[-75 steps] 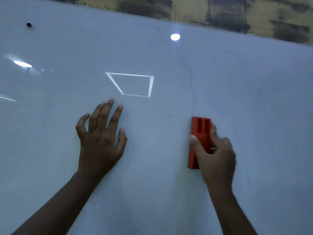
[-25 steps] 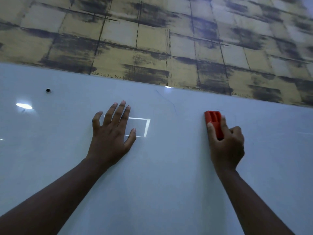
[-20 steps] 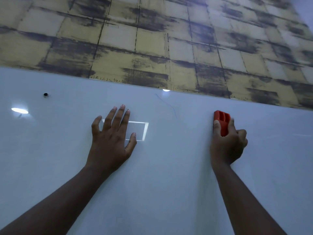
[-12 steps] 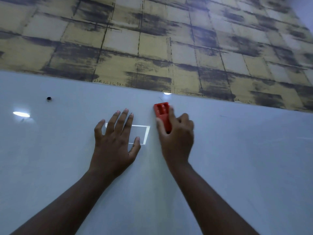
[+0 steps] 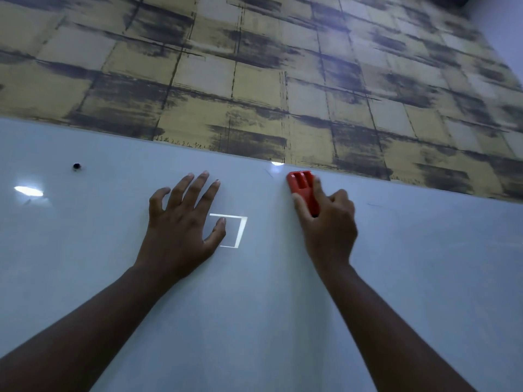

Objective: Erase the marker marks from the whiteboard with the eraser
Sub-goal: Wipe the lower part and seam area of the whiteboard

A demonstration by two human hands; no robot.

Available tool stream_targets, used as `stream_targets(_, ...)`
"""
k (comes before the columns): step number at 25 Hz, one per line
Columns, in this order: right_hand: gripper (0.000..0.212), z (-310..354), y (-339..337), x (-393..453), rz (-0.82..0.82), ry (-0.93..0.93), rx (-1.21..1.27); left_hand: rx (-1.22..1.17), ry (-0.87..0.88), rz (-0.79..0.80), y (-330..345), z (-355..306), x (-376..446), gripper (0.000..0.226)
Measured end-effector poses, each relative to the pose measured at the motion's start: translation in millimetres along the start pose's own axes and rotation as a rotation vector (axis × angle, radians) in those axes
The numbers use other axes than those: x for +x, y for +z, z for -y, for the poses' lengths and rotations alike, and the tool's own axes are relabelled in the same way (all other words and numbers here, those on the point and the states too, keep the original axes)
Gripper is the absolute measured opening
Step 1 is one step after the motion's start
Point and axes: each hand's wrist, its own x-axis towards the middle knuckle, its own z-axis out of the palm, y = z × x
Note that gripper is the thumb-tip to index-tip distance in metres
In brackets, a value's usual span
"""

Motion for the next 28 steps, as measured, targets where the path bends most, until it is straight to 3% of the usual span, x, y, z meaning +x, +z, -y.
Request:
stream_targets(5,0.065,-21.1,-3.7,4.9,-0.088,0.262,0.037,-0.011,-0.015,0.008,-0.9,-3.3,-0.4,0.075)
stream_targets(9,0.066,11.9,9.9,8.3,-0.114,0.309,0.073,-0.014,-0.022,0.005,-0.8,-4.4,-2.3,0.075)
stream_targets(15,0.064,75.3,30.5,-8.4,-0.015,-0.107,0.085,-0.006,-0.027,0.003,2.5,-3.3,-3.8,0.076)
stream_targets(20,0.067,61.9,16.8,3.1,0.047,-0.278,0.011,-0.035,-0.029,0.002,0.6,-2.3,-5.1,0.075)
stream_targets(24,0.069,11.0,0.8,31.9,0.134,-0.113,-0.007,-0.05,-0.033,-0.021,0.2,-4.2,-8.5,0.073)
stream_targets(28,0.067,-79.0,-21.3,43.1,0.022,0.121,-0.04,-0.064,-0.137,-0.058,0.0,-31.0,-8.0,0.072)
